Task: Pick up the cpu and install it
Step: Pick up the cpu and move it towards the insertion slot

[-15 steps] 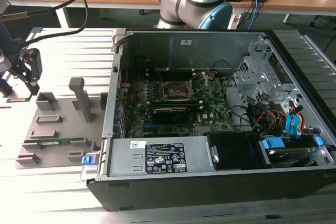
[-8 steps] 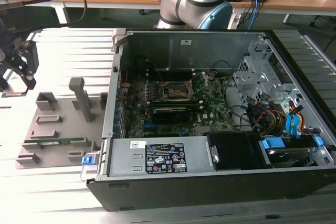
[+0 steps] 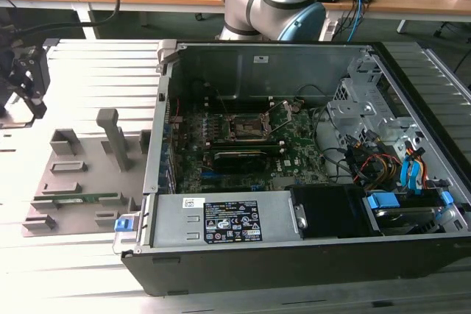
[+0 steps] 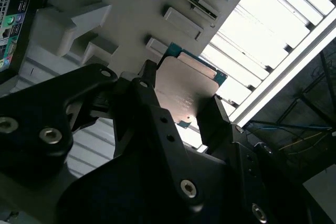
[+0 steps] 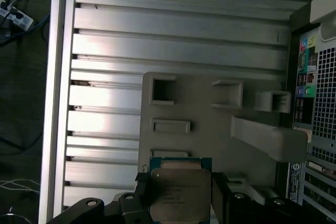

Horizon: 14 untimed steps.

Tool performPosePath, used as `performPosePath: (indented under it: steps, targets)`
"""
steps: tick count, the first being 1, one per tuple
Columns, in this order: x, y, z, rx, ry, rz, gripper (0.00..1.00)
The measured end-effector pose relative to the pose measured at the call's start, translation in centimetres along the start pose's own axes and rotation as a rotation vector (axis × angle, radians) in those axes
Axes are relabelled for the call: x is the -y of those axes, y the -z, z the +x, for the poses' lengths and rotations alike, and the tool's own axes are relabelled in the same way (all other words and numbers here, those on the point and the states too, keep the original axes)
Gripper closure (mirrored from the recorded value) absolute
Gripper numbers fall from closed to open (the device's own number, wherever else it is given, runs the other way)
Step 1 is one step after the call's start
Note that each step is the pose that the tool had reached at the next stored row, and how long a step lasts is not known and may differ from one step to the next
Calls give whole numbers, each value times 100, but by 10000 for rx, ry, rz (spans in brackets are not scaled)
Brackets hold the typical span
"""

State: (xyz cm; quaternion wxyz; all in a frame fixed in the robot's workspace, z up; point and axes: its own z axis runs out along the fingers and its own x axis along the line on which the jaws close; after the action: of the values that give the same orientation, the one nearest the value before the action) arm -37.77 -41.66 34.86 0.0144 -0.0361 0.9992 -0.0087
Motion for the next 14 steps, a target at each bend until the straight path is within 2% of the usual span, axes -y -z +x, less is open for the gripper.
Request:
performPosePath:
  steps: [3, 6, 14]
  targets:
    - [1, 60, -2, 0, 0, 0, 45]
    - [1, 159, -5, -1, 1, 1, 45]
    - [-1, 333, -10, -1, 0, 0, 45]
